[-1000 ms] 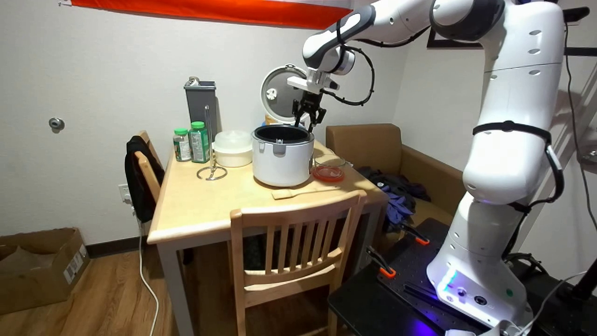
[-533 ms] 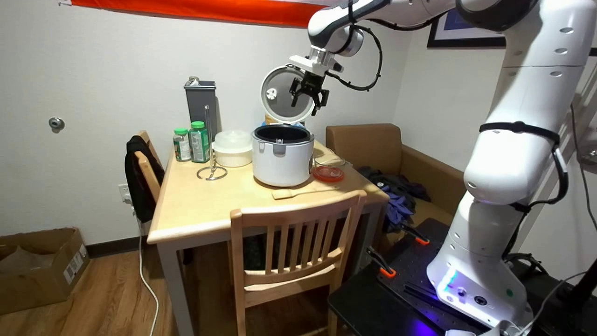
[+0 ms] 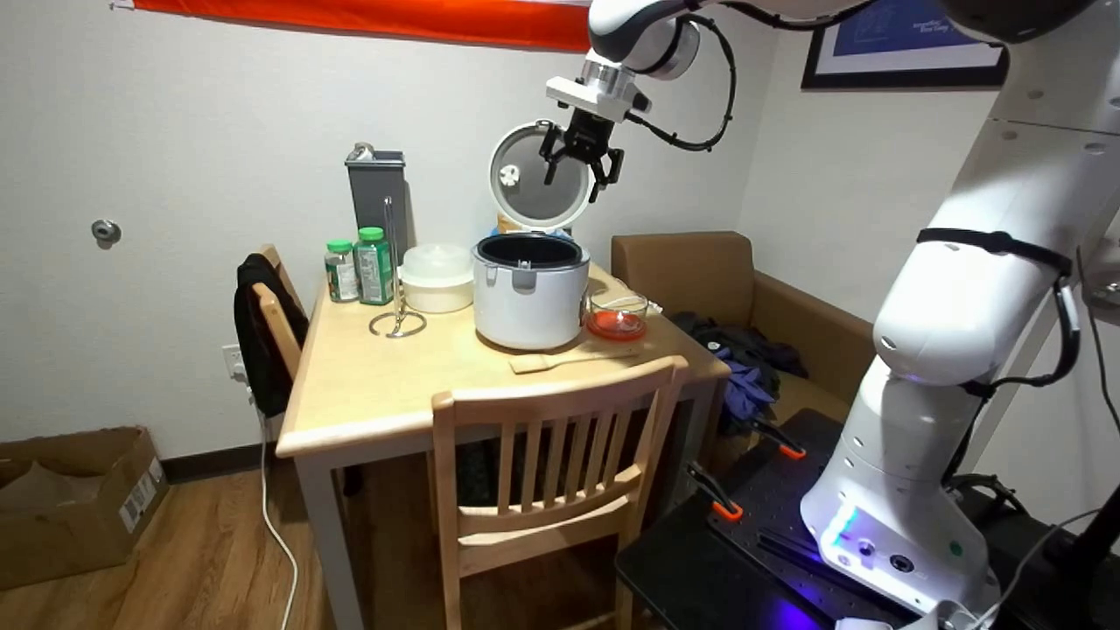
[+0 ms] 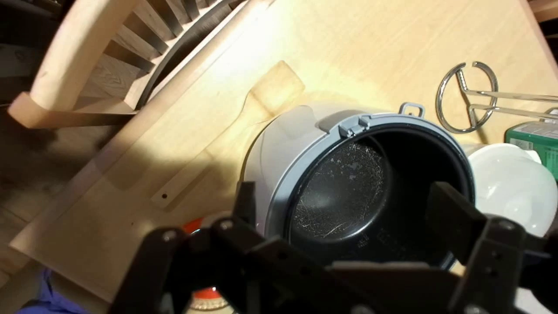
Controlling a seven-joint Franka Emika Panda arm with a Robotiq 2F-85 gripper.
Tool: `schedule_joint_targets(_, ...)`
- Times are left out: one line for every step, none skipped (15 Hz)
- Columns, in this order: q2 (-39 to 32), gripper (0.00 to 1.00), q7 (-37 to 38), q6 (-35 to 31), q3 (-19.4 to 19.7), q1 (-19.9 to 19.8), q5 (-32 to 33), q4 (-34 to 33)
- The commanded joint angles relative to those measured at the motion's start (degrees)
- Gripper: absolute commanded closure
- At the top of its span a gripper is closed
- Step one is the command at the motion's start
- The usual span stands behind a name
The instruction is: Put the pot in the rice cooker
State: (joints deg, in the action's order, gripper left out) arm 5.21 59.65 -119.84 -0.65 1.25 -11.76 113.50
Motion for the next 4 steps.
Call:
schedule_joint_targets(1.31, 0.00, -0.04, 0.18, -0.81, -0.42, 0.09, 0.92)
schedule_joint_targets(2.53, 0.00, -0.05, 0.17, -1.13, -0.41, 0.12, 1.89)
schedule_joint_targets(3.45, 0.00, -0.07, 0.17, -1.33, -0.43, 0.11, 2.61)
schedule_joint_targets(3.97, 0.00, -0.07, 0.17, -1.39, -0.45, 0.10, 3.07)
